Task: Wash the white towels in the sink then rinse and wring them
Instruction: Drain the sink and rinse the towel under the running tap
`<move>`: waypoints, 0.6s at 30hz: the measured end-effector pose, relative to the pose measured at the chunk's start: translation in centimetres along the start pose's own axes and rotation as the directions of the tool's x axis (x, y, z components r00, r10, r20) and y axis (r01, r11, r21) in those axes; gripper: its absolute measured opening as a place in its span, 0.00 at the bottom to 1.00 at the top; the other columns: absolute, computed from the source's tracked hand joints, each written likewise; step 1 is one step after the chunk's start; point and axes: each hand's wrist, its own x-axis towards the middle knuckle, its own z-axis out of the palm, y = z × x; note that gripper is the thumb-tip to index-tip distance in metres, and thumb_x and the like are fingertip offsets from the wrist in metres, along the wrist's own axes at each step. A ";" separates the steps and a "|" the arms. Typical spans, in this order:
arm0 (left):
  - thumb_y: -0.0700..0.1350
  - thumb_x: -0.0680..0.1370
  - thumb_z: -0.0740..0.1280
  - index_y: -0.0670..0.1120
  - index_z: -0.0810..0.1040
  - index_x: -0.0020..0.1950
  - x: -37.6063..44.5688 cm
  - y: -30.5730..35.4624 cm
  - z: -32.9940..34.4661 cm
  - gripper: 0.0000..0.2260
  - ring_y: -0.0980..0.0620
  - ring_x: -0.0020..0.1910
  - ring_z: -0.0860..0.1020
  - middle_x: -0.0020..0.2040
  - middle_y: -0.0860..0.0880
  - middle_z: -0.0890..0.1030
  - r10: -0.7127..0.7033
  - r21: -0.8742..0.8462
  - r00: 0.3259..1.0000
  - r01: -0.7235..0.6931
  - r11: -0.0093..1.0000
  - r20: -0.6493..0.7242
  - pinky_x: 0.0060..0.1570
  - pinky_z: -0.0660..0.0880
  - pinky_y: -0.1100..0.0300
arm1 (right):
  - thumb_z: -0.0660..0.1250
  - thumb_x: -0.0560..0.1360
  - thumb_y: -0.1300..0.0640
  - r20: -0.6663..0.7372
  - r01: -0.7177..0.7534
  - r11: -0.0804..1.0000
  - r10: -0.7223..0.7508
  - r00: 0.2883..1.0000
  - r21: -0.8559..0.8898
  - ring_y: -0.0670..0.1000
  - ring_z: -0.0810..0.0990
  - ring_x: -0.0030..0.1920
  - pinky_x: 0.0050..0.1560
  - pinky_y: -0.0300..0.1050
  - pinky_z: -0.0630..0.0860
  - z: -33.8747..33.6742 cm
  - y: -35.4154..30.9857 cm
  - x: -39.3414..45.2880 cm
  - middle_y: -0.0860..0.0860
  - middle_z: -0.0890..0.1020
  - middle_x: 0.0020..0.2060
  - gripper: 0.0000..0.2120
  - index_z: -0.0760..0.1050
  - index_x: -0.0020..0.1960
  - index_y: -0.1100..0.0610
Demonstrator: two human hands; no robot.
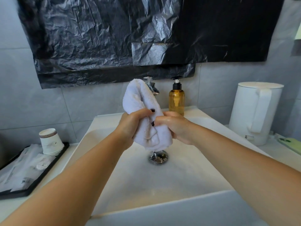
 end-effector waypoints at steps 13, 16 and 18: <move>0.46 0.56 0.79 0.47 0.75 0.65 -9.1 1.3 -9.1 0.37 0.45 0.56 0.83 0.56 0.44 0.84 0.005 0.216 0.995 -0.026 0.976 0.098 0.50 0.79 0.55 | 0.63 0.55 0.55 -0.228 0.109 0.723 -0.351 0.908 -0.682 0.57 0.70 0.34 0.33 0.48 0.67 -0.3 -8.8 -2.7 0.53 0.73 0.28 0.08 0.71 0.30 0.59; 0.52 0.52 0.84 0.54 0.73 0.67 -10.2 2.6 -10.1 0.45 0.46 0.58 0.81 0.58 0.47 0.84 -0.054 0.257 0.989 0.016 0.966 0.140 0.60 0.74 0.47 | 0.67 0.62 0.58 -0.053 0.222 0.502 -0.476 0.878 -0.836 0.61 0.79 0.45 0.42 0.56 0.79 1.6 -10.1 -3.9 0.58 0.82 0.41 0.11 0.80 0.42 0.63; 0.49 0.55 0.81 0.57 0.72 0.69 -10.4 3.9 -9.9 0.43 0.44 0.63 0.78 0.60 0.49 0.83 -0.065 0.308 0.981 0.006 0.951 0.182 0.69 0.67 0.38 | 0.67 0.65 0.58 0.076 0.274 0.316 -0.520 0.851 -0.909 0.57 0.78 0.47 0.43 0.54 0.79 3.6 -11.1 -5.0 0.51 0.80 0.47 0.11 0.79 0.47 0.57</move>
